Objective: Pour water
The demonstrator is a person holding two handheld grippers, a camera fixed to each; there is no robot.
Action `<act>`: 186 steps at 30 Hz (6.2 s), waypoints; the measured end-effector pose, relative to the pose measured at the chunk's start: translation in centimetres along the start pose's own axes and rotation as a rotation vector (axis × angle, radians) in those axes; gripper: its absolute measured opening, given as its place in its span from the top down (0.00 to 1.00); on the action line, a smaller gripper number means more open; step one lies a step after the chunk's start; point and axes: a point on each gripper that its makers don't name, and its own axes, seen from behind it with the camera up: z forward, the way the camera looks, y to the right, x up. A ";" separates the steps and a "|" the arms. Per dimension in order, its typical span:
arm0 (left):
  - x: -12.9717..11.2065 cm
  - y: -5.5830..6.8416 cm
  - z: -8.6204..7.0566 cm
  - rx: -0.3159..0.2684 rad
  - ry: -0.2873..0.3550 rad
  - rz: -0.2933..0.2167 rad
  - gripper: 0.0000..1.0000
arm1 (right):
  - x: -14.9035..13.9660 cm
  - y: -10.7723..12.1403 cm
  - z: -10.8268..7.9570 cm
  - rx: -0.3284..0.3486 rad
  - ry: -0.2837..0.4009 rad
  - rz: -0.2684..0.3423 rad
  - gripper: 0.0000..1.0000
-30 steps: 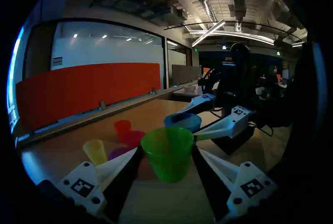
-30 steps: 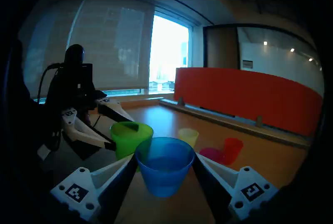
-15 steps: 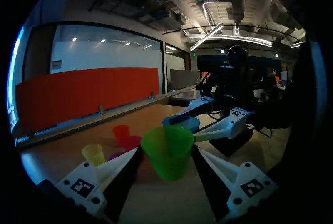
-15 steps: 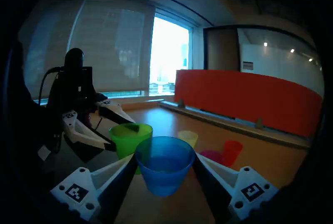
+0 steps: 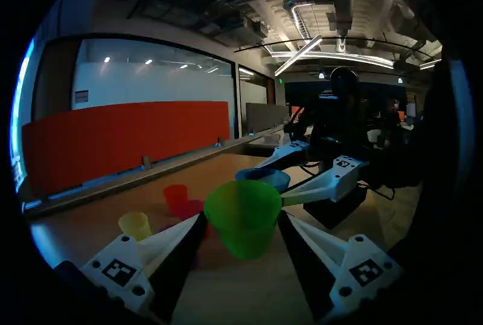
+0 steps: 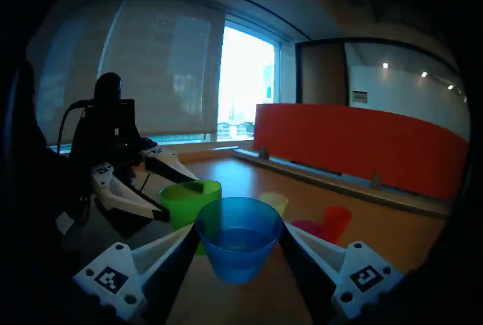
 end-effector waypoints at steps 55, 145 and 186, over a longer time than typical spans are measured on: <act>1.6 0.5 -0.1 -0.024 0.032 0.003 0.13 | -0.1 0.2 -0.6 -0.006 -0.003 -0.018 0.08; -1.2 0.6 1.4 -0.027 -0.012 0.014 0.13 | 4.8 2.9 0.9 0.032 -0.119 -0.510 0.08; -0.6 0.9 2.0 -0.037 0.006 0.019 0.13 | 5.6 3.8 1.8 0.052 -0.185 -0.759 0.08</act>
